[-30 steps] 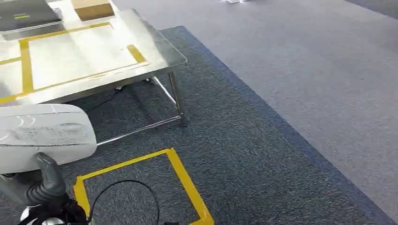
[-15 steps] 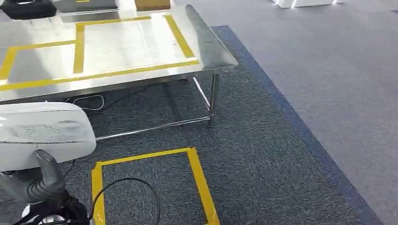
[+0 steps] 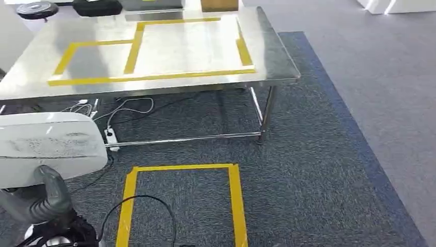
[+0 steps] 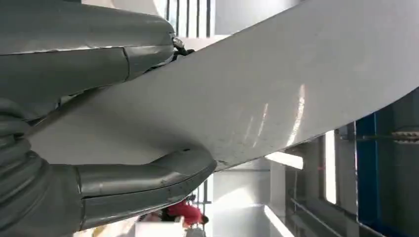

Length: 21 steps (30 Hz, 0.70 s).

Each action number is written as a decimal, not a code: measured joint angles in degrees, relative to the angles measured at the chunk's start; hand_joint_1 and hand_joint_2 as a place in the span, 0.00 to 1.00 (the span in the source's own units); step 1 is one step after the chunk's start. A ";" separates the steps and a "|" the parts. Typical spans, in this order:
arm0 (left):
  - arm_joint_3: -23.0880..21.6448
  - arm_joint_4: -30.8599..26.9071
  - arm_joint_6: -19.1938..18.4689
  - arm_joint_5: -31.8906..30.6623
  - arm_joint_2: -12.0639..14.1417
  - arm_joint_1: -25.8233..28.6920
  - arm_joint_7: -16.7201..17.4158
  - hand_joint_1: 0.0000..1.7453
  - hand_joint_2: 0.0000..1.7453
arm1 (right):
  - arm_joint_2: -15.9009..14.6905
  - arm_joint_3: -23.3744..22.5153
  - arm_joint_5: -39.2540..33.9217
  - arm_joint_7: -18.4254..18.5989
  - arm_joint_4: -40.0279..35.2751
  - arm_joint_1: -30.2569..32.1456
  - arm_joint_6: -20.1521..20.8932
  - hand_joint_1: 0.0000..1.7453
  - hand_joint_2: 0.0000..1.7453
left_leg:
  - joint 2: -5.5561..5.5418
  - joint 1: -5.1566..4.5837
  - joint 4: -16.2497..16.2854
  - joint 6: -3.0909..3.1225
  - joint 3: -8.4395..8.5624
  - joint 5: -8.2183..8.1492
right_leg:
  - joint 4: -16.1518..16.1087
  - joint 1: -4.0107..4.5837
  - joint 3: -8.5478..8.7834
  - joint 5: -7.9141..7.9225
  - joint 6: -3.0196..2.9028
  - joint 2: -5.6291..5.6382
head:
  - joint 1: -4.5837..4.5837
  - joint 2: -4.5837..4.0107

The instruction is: Take the parts from the cabinet and place them on the table.

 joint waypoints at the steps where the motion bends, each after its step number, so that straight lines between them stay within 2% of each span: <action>1: 0.00 0.04 0.02 0.02 -0.02 0.02 0.00 1.00 1.00 | 0.00 0.02 0.02 0.00 0.00 -0.08 0.02 0.00 0.00 | 0.12 0.04 -1.80 0.02 0.88 1.82 | 0.00 0.00 0.22 -0.19 0.05 -0.81 | -0.02 0.00; 2: 0.04 0.04 0.07 0.04 -0.02 0.00 0.00 1.00 1.00 | 0.00 0.00 0.02 0.02 -0.02 -0.18 0.02 0.00 0.00 | 0.41 0.03 -5.62 0.15 2.79 4.30 | 0.00 0.01 0.55 -0.42 0.11 -1.51 | -0.04 0.00; 3: 0.04 0.04 0.07 0.04 0.00 0.00 0.00 1.00 1.00 | 0.00 0.02 0.02 0.00 -0.02 -0.26 0.02 0.00 0.00 | 1.38 -0.08 -10.93 0.45 5.50 7.09 | -0.01 0.02 1.03 -0.70 0.29 -2.21 | -0.04 0.02; 4: 0.04 0.04 0.05 0.07 0.00 -0.03 0.00 1.00 1.00 | 0.00 0.02 0.02 0.02 -0.02 -0.26 0.02 0.00 0.00 | 4.38 -0.42 -15.68 1.00 7.82 8.66 | -0.04 0.12 1.41 -1.03 0.55 -2.79 | -0.02 0.00; 5: 0.04 0.07 -0.04 0.13 -0.02 -0.22 0.00 1.00 1.00 | 0.00 0.02 0.02 0.07 -0.02 -0.24 0.02 0.00 0.00 | 6.21 -1.31 -16.64 1.25 8.46 7.53 | 0.05 0.59 1.07 -1.41 1.10 -3.38 | 0.00 0.00; 6: 0.00 0.07 -0.22 0.07 -0.02 -0.36 0.00 1.00 1.00 | 0.00 0.02 0.04 0.13 -0.02 -0.28 0.07 0.00 0.00 | 5.64 -1.18 -16.93 1.80 8.33 7.41 | 0.05 0.70 1.24 -1.63 1.43 -4.02 | 0.04 0.02; 7: 0.04 0.07 -0.28 0.11 -0.04 -0.24 0.00 1.00 1.00 | 0.02 0.02 0.04 0.13 -0.02 -0.32 0.07 0.00 0.00 | 5.01 -1.30 -16.97 1.98 8.21 7.32 | -0.09 0.68 1.79 -1.76 1.59 -4.83 | 0.33 0.00; 9: 0.13 0.07 -0.28 0.17 -0.02 -0.08 0.00 1.00 1.00 | 0.02 0.02 0.04 0.13 -0.02 -0.58 0.09 0.00 0.00 | 3.33 -1.16 -17.43 2.71 8.22 7.56 | -0.52 0.67 2.63 -1.94 2.15 -6.30 | 0.22 0.00; 10: 0.11 0.07 -0.39 0.13 -0.09 -0.03 0.00 1.00 1.00 | 0.00 0.02 0.07 0.13 -0.04 -0.66 0.09 0.00 0.00 | 2.75 -0.79 -17.84 3.11 8.48 7.84 | 0.22 0.42 2.09 -2.82 2.54 -3.03 | 0.59 0.00; 11: 0.11 0.07 -0.37 0.13 -0.09 -0.26 0.00 1.00 1.00 | 0.00 0.02 0.07 0.11 -0.04 -0.69 0.04 0.00 0.00 | 2.11 -0.62 -17.90 3.45 8.44 7.89 | 2.74 0.22 0.85 -4.39 2.59 0.17 | 0.85 0.00; 12: 0.04 0.07 -0.39 0.09 -0.13 -0.38 0.00 1.00 1.00 | 0.00 0.02 0.04 0.13 -0.04 -0.61 -0.04 0.00 0.00 | 1.36 -0.54 -17.89 3.59 8.35 7.88 | 7.24 0.17 -1.40 -6.55 2.65 1.55 | 1.05 0.00; 13: 0.04 0.07 -0.39 0.09 -0.13 -0.34 0.00 1.00 1.00 | 0.00 0.02 0.04 0.13 -0.04 -0.60 -0.15 0.00 0.00 | 0.59 -0.54 -17.89 3.65 8.36 7.84 | 12.12 0.15 -3.96 -8.51 2.73 2.07 | 1.07 0.00; 14: 0.04 0.09 -0.37 0.09 -0.13 -0.34 0.00 1.00 1.00 | 0.00 0.02 0.04 0.15 -0.04 -0.40 -0.15 0.00 0.00 | -0.19 -0.56 -17.87 3.73 8.37 7.79 | 16.25 0.16 -6.34 -9.71 2.80 2.25 | 1.01 0.00; 15: 0.04 0.09 -0.37 0.09 -0.13 -0.30 0.00 1.00 1.00 | 0.00 0.02 0.04 0.15 -0.04 -0.23 -0.17 0.00 0.00 | -1.13 -0.56 -17.84 3.73 8.44 7.77 | 18.21 0.16 -7.90 -9.42 2.79 2.30 | 1.07 0.00; 16: 0.04 0.09 -0.37 0.09 -0.13 -0.30 0.00 1.00 1.00 | 0.00 0.02 0.04 0.13 -0.04 -0.13 -0.17 0.00 0.00 | -2.03 -0.54 -17.83 3.72 8.58 7.74 | 17.26 0.15 -8.00 -7.67 2.79 2.34 | 1.01 0.00; 17: 0.04 0.09 -0.39 0.09 -0.13 -0.31 0.00 1.00 1.00 | 0.00 0.02 0.04 0.15 -0.04 -0.17 -0.17 0.00 0.00 | -3.00 -0.48 -17.77 3.64 8.75 7.67 | 13.50 0.08 -6.80 -4.54 2.76 2.48 | 1.07 0.00; 18: 0.04 0.09 -0.37 0.09 -0.13 -0.31 0.00 1.00 1.00 | 0.00 0.02 0.04 0.13 -0.04 -0.23 -0.20 0.00 0.00 | -3.88 -0.40 -17.68 3.45 8.95 7.54 | 8.19 -0.01 -4.73 -1.26 2.71 3.04 | 1.01 0.00; 19: 0.04 0.09 -0.37 0.09 -0.13 -0.33 0.00 1.00 1.00 | 0.00 0.02 0.04 0.13 -0.04 -0.28 -0.20 0.00 0.00 | -4.55 -0.27 -17.57 3.20 9.01 7.38 | 3.65 -0.20 -2.97 1.14 2.70 4.65 | 1.09 0.00; 20: 0.04 0.09 -0.39 0.09 -0.13 -0.34 0.00 1.00 1.00 | 0.00 0.02 0.04 0.13 -0.02 -0.23 -0.20 0.00 0.00 | -5.16 -0.55 -17.29 2.86 8.91 7.20 | 1.79 -0.38 -2.33 0.37 2.63 7.62 | 1.01 0.00; 21: 0.02 0.09 -0.39 0.07 -0.13 -0.42 0.00 1.00 1.00 | 0.02 0.02 0.04 0.13 0.02 -0.24 -0.22 0.00 0.00 | -5.65 -0.44 -16.97 2.58 8.48 7.17 | 0.85 -0.50 -2.01 0.23 2.39 7.49 | 0.96 0.02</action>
